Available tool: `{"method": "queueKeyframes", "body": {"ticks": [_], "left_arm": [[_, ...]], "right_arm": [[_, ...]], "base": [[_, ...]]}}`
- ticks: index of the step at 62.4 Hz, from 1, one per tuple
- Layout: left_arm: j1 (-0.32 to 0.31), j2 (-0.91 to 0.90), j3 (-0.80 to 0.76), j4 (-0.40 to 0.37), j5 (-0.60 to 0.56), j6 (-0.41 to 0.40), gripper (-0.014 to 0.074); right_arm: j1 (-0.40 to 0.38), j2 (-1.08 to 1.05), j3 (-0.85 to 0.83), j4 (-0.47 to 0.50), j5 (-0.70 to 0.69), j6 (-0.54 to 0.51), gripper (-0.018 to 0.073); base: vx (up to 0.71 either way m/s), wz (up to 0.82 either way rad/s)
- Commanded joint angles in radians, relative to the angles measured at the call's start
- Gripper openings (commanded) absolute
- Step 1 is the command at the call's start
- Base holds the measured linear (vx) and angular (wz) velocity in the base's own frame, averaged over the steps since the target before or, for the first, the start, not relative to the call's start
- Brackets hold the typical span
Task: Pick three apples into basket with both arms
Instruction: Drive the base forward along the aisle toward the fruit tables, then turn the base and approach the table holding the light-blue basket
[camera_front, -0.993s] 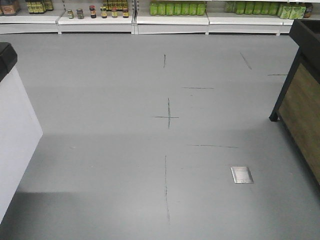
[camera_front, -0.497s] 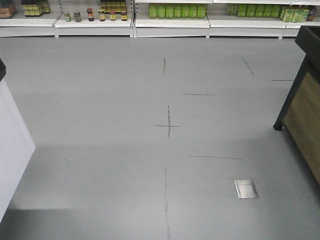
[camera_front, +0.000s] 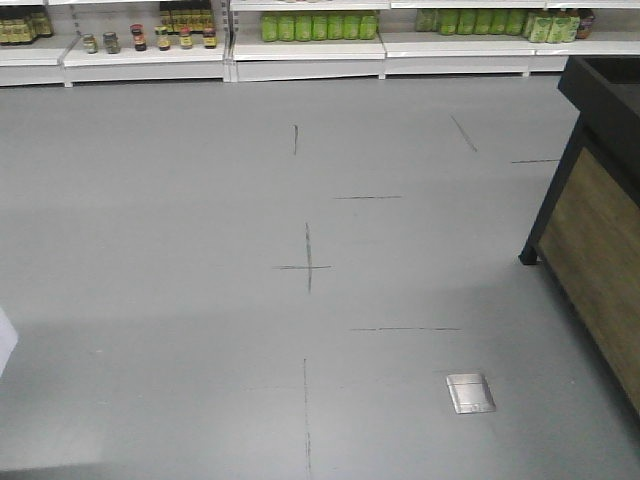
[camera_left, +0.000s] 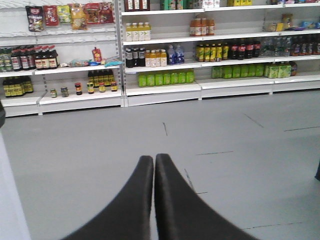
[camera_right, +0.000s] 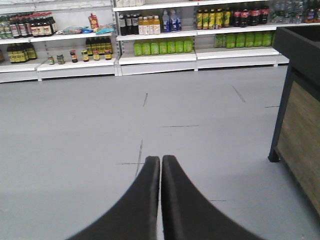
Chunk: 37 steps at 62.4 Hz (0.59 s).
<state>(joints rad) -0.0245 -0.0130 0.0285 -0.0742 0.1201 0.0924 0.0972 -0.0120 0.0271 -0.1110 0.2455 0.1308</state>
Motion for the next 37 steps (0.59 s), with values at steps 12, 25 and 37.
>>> {"method": "queueKeyframes", "body": {"ticks": [12, 25, 37], "left_arm": [[0.003, -0.012, -0.025, -0.010, -0.072, 0.002, -0.0006], [0.003, -0.012, -0.025, -0.010, -0.072, 0.002, -0.0006], [0.003, -0.012, -0.025, -0.010, -0.072, 0.002, -0.0006]], "right_arm": [[0.001, -0.012, 0.014, -0.013, -0.073, -0.008, -0.0005], [0.001, -0.012, 0.014, -0.013, -0.073, -0.008, -0.0005], [0.001, -0.012, 0.014, -0.013, -0.073, -0.008, -0.0005]], "base": [[0.15, -0.38], [0.14, -0.51], [0.15, -0.58]]}}
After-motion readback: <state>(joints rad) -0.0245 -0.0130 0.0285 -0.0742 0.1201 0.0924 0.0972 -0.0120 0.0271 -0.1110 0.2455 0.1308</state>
